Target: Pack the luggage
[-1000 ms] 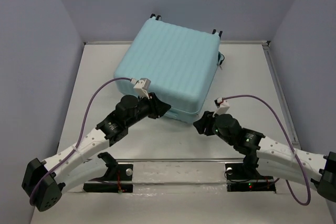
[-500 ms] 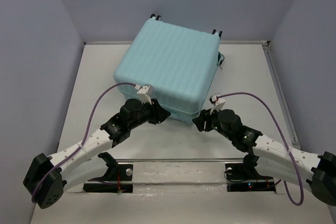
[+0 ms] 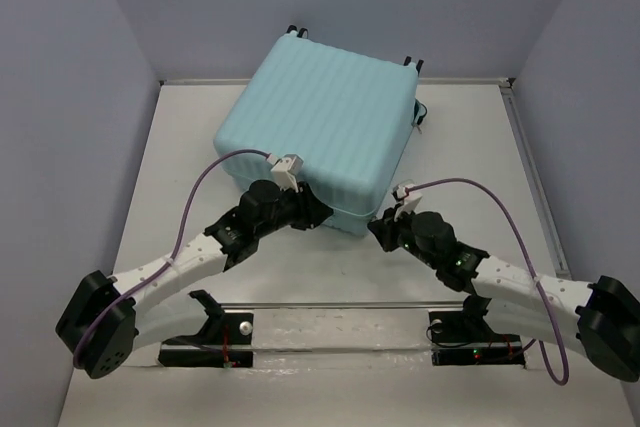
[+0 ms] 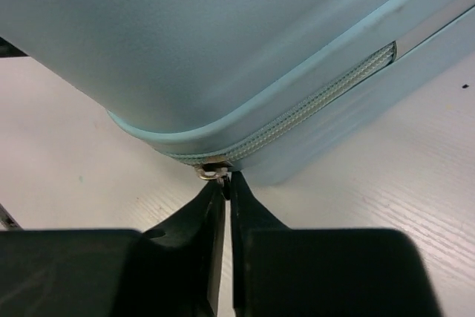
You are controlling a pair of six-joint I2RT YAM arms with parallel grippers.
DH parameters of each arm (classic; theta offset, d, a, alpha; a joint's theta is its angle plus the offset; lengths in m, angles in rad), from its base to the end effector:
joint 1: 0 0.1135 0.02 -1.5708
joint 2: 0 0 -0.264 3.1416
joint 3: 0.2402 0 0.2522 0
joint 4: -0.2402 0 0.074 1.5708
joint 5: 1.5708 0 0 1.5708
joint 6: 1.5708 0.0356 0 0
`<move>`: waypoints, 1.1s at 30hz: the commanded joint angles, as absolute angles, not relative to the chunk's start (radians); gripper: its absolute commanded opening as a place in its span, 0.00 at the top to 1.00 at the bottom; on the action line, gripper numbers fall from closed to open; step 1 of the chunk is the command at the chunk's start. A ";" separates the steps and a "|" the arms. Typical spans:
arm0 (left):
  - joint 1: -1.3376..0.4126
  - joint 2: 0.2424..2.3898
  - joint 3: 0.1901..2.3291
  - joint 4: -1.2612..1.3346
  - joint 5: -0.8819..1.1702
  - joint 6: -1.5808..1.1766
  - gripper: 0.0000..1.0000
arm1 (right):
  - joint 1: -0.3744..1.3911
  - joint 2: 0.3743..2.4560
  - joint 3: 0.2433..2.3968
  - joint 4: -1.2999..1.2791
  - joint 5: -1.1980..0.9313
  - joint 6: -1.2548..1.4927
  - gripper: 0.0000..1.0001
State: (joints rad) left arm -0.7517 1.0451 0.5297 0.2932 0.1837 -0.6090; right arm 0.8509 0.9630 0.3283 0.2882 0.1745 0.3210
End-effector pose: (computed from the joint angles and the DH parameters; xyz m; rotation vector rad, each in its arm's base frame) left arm 0.1684 -0.1663 0.2493 0.2798 1.9185 -1.1106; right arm 0.1396 0.1498 0.1963 -0.3966 1.9209 0.6174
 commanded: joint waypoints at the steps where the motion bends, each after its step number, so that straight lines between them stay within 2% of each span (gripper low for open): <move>1: -0.758 1.075 0.610 0.396 0.160 -0.586 0.65 | 0.847 0.914 0.313 0.496 0.207 0.350 0.93; 6: -0.758 1.158 0.679 0.423 0.137 -0.578 0.65 | 0.865 0.853 0.287 0.433 0.140 0.391 0.93; 11: -0.758 1.232 0.741 0.448 0.123 -0.581 0.65 | 1.004 0.873 0.293 0.342 0.143 0.452 0.93; 18: -0.761 1.284 0.825 0.469 0.153 -0.606 0.65 | 1.225 1.254 0.527 0.351 0.271 0.491 0.93; 24: -0.762 1.240 0.825 0.427 0.173 -0.606 0.65 | 1.226 1.430 0.721 0.380 0.581 0.497 0.93; 28: -0.756 1.148 0.837 0.289 0.106 -0.575 0.63 | 1.216 1.470 0.726 0.500 0.608 0.511 0.93; 31: -0.700 1.072 0.943 0.161 0.032 -0.545 0.47 | 1.216 1.453 0.683 0.563 0.519 0.528 0.93; 32: -0.646 1.045 0.971 0.134 0.023 -0.526 0.33 | 1.216 1.415 0.633 0.572 0.467 0.535 0.93; 33: -0.614 1.040 1.003 0.085 0.034 -0.519 0.26 | 1.216 1.387 0.602 0.565 0.447 0.543 0.93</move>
